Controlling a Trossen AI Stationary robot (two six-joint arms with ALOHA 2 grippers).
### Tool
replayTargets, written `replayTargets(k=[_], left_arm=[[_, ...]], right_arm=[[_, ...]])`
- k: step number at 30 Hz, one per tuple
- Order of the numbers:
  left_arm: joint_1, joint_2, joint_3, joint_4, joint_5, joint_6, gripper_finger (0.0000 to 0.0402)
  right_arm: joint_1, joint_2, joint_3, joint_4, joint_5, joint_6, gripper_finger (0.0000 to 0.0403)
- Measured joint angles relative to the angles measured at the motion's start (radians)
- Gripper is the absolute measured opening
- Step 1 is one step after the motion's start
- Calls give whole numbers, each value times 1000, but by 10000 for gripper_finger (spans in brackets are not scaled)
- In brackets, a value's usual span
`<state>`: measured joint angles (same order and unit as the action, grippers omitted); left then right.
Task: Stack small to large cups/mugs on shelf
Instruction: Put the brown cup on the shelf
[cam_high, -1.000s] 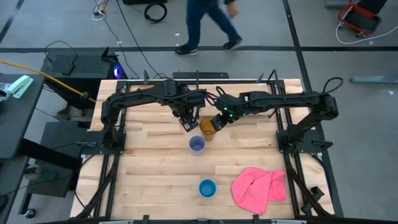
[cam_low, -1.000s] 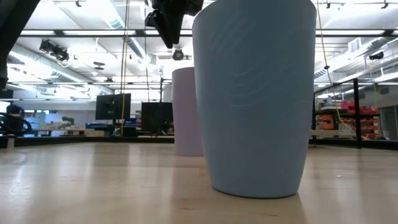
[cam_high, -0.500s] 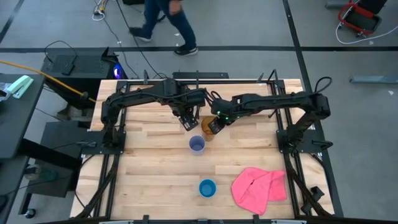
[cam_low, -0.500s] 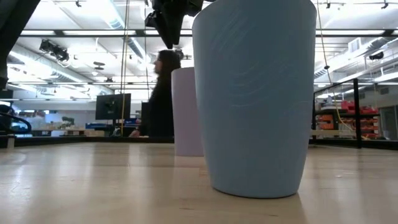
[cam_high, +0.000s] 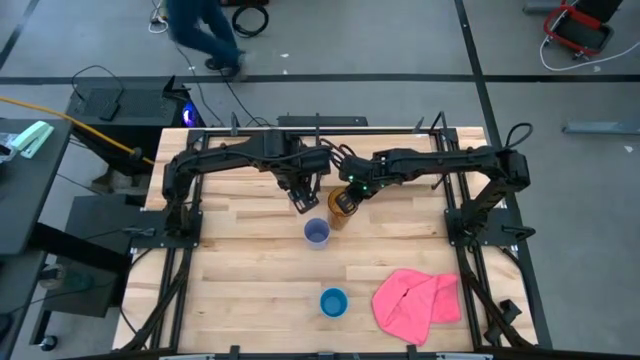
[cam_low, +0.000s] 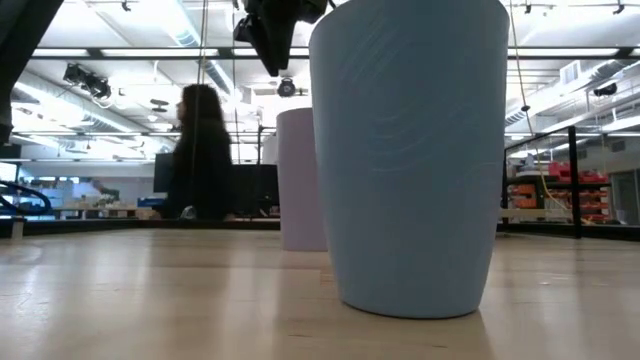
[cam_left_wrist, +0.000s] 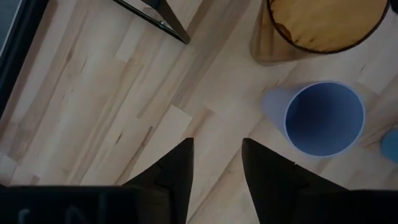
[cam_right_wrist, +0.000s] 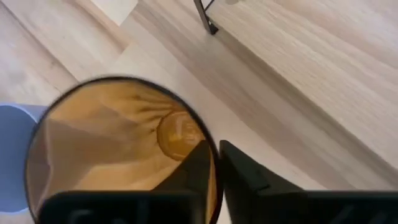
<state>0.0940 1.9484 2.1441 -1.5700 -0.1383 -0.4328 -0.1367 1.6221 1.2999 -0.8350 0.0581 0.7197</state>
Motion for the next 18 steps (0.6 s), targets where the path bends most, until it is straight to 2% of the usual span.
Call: replayTargets(k=[2, 6, 11, 15, 18], left_arm=[[-3, 0, 0, 0, 0, 3, 140], [-6, 0, 0, 0, 0, 18, 140], [-27, 0, 0, -1, 0, 21, 143], [-47, 0, 1, 0, 0, 26, 139], [-55, 0, 1, -1, 0, 26, 135]], right_arm=[[-6, 0, 0, 1, 0, -22, 12], [-8, 0, 0, -2, 2, -31, 19], [-7, -41, 12, -25, -7, -56, 9], [-19, -86, 93, -120, 5, -66, 9], [-33, -97, 195, -237, 64, -92, 8]])
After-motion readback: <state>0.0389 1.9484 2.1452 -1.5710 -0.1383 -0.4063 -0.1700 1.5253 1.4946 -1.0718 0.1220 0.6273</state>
